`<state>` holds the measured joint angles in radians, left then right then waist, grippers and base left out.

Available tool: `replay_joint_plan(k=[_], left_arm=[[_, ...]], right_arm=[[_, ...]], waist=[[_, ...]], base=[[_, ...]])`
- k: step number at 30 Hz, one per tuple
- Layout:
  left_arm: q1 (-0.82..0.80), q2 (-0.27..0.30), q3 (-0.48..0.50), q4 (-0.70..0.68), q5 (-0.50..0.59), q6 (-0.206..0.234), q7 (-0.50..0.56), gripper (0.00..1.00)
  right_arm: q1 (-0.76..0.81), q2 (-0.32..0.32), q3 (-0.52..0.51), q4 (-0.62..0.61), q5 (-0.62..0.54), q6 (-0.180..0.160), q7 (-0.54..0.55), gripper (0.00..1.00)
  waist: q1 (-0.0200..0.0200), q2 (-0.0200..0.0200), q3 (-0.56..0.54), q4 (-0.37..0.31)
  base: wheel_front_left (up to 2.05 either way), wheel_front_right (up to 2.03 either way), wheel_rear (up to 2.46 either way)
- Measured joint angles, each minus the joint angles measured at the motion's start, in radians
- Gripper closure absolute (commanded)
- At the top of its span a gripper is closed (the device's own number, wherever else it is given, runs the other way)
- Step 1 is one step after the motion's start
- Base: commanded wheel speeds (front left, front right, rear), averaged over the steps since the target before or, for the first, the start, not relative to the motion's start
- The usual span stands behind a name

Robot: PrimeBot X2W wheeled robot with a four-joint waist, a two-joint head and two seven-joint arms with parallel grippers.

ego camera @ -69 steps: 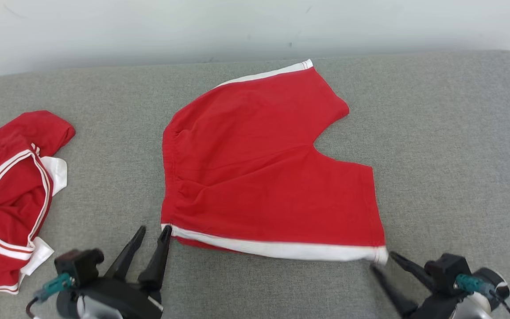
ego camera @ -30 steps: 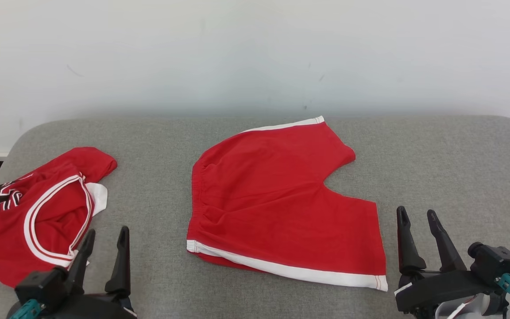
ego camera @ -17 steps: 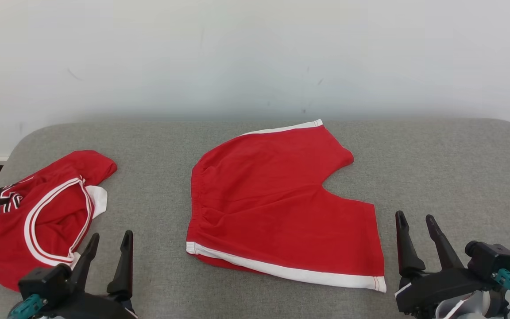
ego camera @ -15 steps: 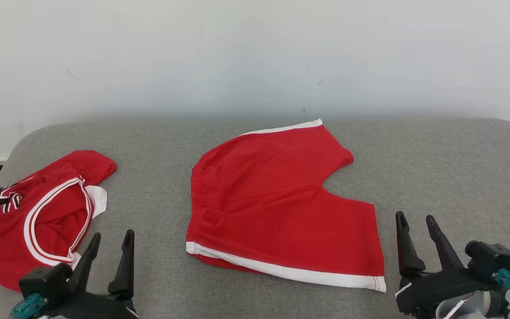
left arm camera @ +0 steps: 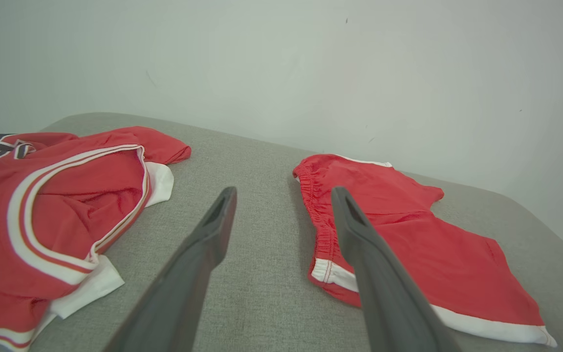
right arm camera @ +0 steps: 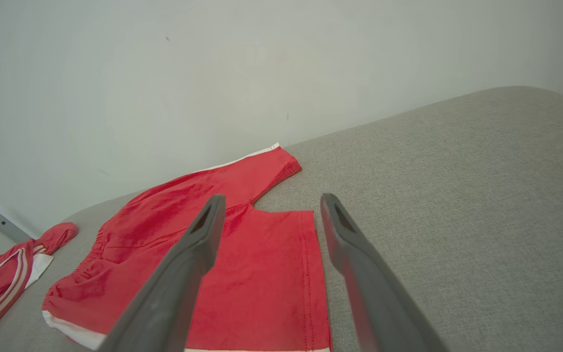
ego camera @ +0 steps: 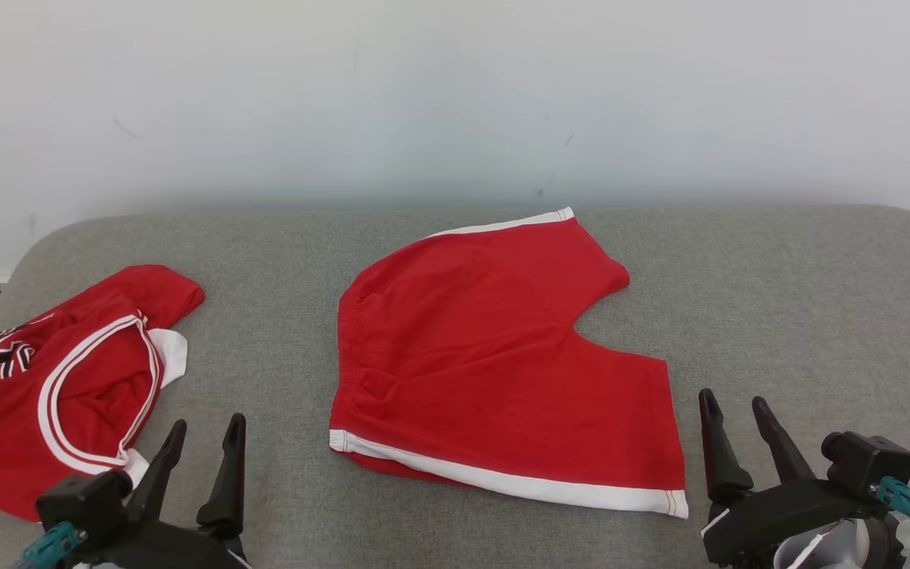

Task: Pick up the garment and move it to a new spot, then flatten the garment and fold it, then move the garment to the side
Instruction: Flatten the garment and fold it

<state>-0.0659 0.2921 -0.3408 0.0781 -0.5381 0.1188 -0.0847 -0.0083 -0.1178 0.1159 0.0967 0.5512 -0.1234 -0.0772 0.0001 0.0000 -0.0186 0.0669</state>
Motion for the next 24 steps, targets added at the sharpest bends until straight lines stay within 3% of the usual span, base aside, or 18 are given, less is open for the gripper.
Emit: replay_joint_plan(k=[10, 18, 24], left_arm=[[-0.015, -0.008, -0.012, -0.048, -0.031, -0.005, 0.021, 0.0], [-0.17, -0.014, -0.082, 0.05, -0.003, -0.015, 0.157, 0.0], [-0.237, -0.035, -0.141, 0.166, -0.019, -0.05, 0.282, 0.0]], right_arm=[[-0.001, 0.001, 0.004, -0.032, -0.012, -0.001, 0.064, 0.0], [-0.063, -0.037, 0.042, 0.0, -0.074, -0.001, 0.188, 0.0], [-0.086, -0.025, 0.083, 0.038, -0.098, -0.001, 0.292, 0.0]], waist=[[0.0, 0.0, 0.03, -0.001], [0.0, 0.0, 0.086, 0.0], [0.0001, 0.0001, 0.131, -0.005]], base=[[0.0, 0.0, 0.0], [0.0, 0.0, 0.0], [0.0, 0.0, 0.0]])
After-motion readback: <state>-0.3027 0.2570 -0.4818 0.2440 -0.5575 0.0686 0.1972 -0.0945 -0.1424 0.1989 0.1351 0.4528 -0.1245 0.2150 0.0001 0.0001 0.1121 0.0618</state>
